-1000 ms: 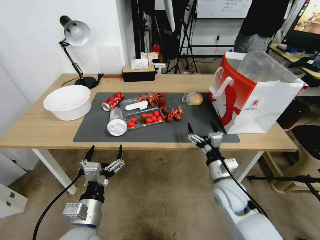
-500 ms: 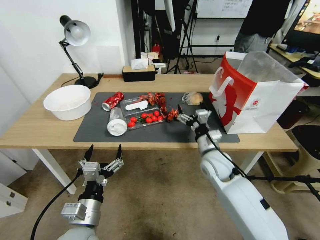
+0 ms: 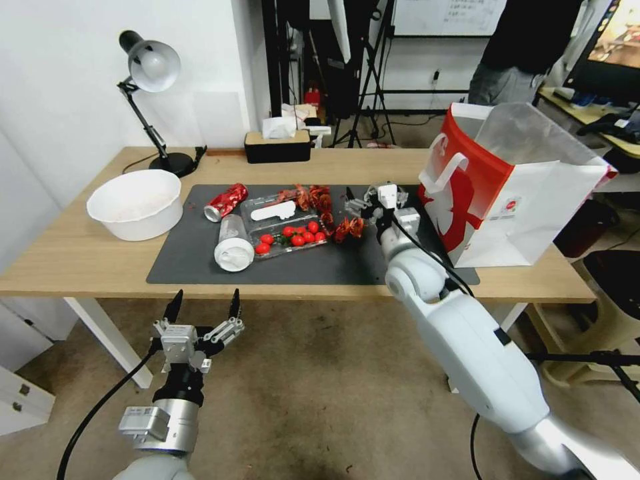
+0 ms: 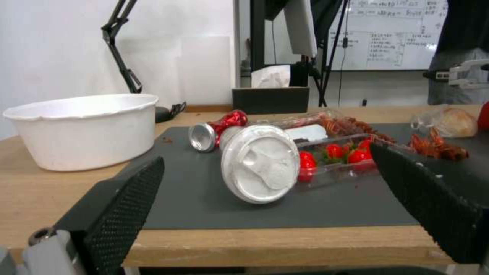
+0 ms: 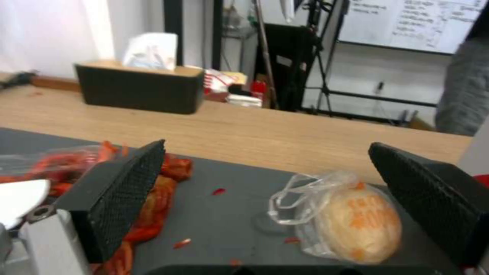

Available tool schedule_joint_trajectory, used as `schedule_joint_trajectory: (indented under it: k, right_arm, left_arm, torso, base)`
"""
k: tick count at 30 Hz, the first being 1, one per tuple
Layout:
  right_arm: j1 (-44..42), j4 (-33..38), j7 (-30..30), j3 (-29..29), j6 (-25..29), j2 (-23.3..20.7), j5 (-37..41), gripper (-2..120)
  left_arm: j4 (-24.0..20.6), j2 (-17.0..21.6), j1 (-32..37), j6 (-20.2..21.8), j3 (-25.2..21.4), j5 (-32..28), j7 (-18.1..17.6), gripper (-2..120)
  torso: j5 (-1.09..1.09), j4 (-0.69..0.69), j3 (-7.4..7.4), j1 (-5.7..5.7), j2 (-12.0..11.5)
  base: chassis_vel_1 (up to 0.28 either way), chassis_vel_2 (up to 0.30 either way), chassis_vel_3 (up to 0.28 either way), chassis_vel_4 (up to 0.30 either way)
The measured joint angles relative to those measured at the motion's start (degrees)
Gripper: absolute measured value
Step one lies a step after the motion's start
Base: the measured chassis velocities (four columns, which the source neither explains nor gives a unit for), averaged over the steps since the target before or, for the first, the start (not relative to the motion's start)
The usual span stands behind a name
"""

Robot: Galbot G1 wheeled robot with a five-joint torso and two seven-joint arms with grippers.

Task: Pick up the trash from the table and place it into the takeout bag.

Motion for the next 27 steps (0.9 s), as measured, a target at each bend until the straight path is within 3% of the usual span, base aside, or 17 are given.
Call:
schedule_joint_trajectory:
  k: [9, 27]
  right_arm:
    - [4.55, -5.06, 3.73, -0.86, -4.67, 1.21, 0.19, 100]
    - [7.91, -13.18, 1.6, -0.92, -4.9, 2.76, 0.36, 100]
  left_arm:
    - [0.0, -0.13, -0.09, -0.01, -0.03, 0.06, -0.05, 100]
    - [-0.04, 0.06, -0.09, -0.06, -0.24, -0.23, -0.12, 100]
  torso:
    - [0.01, 0.0, 0.0, 0.0, 0.0]
    - [0.0, 0.0, -0.01, 0.0, 0.0]
  base:
    - [0.0, 0.0, 0.0, 0.0]
    - [0.0, 0.0, 0.0, 0.0]
